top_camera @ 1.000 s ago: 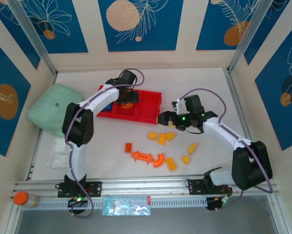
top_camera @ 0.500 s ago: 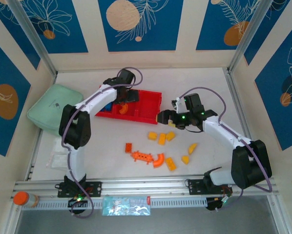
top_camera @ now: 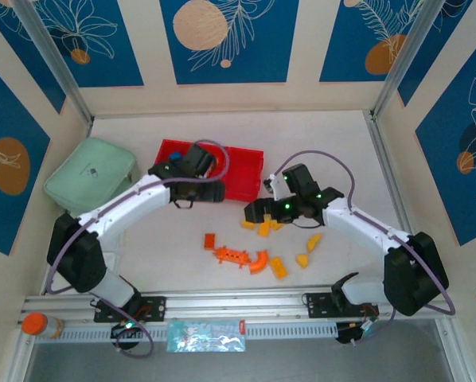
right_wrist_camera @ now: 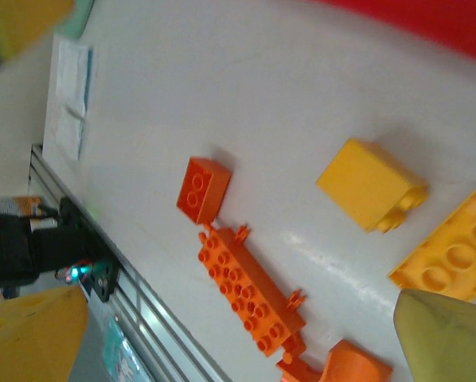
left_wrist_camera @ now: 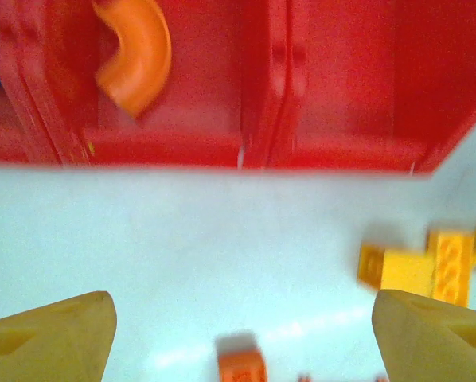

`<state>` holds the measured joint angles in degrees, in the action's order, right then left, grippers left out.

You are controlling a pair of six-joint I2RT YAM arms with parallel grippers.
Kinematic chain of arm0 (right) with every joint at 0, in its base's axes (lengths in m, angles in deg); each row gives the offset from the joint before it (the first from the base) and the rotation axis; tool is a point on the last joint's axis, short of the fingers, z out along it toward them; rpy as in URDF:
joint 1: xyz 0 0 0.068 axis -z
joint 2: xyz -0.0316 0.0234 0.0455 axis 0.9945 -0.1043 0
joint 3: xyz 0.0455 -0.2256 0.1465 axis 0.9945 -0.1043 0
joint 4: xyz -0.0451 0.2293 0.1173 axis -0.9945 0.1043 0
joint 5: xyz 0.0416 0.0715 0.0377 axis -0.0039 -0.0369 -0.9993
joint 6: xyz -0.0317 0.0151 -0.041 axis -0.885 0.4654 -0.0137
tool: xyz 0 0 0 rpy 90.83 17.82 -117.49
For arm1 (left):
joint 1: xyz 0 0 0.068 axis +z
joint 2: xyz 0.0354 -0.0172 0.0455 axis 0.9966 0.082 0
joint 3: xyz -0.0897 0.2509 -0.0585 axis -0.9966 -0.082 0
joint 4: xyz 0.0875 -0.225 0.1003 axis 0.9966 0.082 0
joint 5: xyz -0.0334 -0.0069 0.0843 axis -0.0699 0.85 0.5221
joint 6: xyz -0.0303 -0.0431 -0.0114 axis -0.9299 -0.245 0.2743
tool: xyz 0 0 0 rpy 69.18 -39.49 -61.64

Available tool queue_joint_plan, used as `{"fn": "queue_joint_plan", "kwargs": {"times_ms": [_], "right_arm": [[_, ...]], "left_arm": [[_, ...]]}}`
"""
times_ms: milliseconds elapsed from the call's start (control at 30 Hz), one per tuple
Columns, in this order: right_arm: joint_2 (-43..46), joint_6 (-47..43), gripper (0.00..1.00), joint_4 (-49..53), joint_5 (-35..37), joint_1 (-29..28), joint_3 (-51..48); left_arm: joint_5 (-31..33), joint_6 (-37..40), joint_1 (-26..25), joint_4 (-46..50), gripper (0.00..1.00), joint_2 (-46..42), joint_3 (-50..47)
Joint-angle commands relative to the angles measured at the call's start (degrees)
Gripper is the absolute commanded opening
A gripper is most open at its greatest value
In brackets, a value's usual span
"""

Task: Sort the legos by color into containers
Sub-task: Pick up the lego from the middle-left of the table.

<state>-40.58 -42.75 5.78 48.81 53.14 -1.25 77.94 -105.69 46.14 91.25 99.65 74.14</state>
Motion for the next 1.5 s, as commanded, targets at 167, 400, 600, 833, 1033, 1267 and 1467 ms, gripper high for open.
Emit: {"fn": "queue_joint_plan", "kwargs": {"times_ms": [167, 400, 600, 833, 1033, 1267, 1467], "right_arm": [[1.5, 1.6, 0.99, -9.9, 1.9, -5.7, -7.2], [0.8, 2.4, 0.99, -12.6, 3.5, -6.0, -8.3], [1.9, 2.2, 0.99, -12.0, 4.7, -5.3, -8.7], [2.6, 2.4, 0.99, -12.1, 4.4, -3.4, -9.5], [1.9, 2.3, 0.99, -12.4, 3.4, -2.5, -9.5], [2.1, 2.3, 0.99, -12.4, 2.9, -1.8, -9.1], [3.9, 2.9, 0.99, -11.7, 2.0, -0.8, -8.5]], "left_arm": [[0.6, -4.9, -8.3, 4.1, 0.83, -3.5, -10.0], [-0.5, -8.0, -10.6, -2.5, 0.77, 0.6, -14.7], [0.6, -8.0, -10.6, -4.6, 0.72, 5.5, -15.0], [1.1, -7.3, -10.6, -6.9, 0.62, 9.0, -15.2], [0.7, -7.6, -10.6, -7.7, 0.50, 10.1, -15.5], [0.9, -8.0, -10.6, -7.6, 0.37, 8.5, -16.4], [0.7, -7.6, -10.4, -7.7, 0.25, 5.3, -16.7]]}}
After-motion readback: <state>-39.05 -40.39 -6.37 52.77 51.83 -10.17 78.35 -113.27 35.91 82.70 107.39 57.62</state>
